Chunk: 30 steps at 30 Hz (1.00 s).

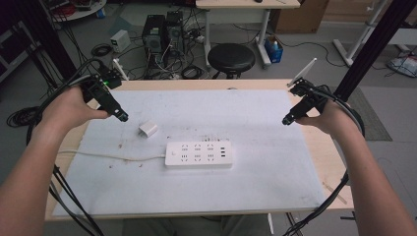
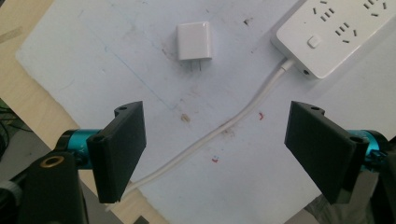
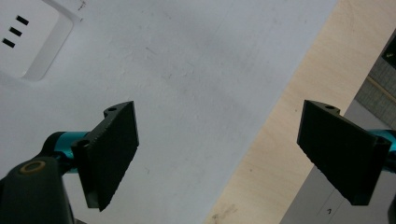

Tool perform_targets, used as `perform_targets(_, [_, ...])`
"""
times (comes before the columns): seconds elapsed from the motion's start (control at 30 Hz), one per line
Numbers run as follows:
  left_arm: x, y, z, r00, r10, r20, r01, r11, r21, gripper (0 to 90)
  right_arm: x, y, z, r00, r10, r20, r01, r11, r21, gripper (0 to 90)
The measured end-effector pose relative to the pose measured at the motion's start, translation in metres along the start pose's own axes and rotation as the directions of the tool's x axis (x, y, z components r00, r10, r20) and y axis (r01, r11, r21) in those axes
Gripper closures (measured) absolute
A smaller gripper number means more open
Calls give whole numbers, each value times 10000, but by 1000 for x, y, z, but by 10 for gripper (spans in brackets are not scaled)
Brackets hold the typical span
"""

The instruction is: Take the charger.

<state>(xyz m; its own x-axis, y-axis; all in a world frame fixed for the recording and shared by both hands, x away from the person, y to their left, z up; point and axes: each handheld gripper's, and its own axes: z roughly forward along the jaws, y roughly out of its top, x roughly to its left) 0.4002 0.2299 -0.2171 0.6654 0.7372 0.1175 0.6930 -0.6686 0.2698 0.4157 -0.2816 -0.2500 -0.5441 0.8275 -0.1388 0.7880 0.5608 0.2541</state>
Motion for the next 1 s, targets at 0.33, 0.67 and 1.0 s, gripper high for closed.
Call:
perform_targets(0.33, [4,7,9,9997,-167,184,169,9998,-136,206,-6,0,5,9996,38,-268,-40,10000,-82,122])
perform_targets(0.67, [3,23,26,9989,-354,316,355,9994,-43,207,-6,3,8,9993,-35,-367,24,9996,-297,122])
perform_targets(1.0, [4,41,62,9954,-706,646,682,9969,383,207,-5,-2,7,9988,-97,-470,76,9989,-464,122])
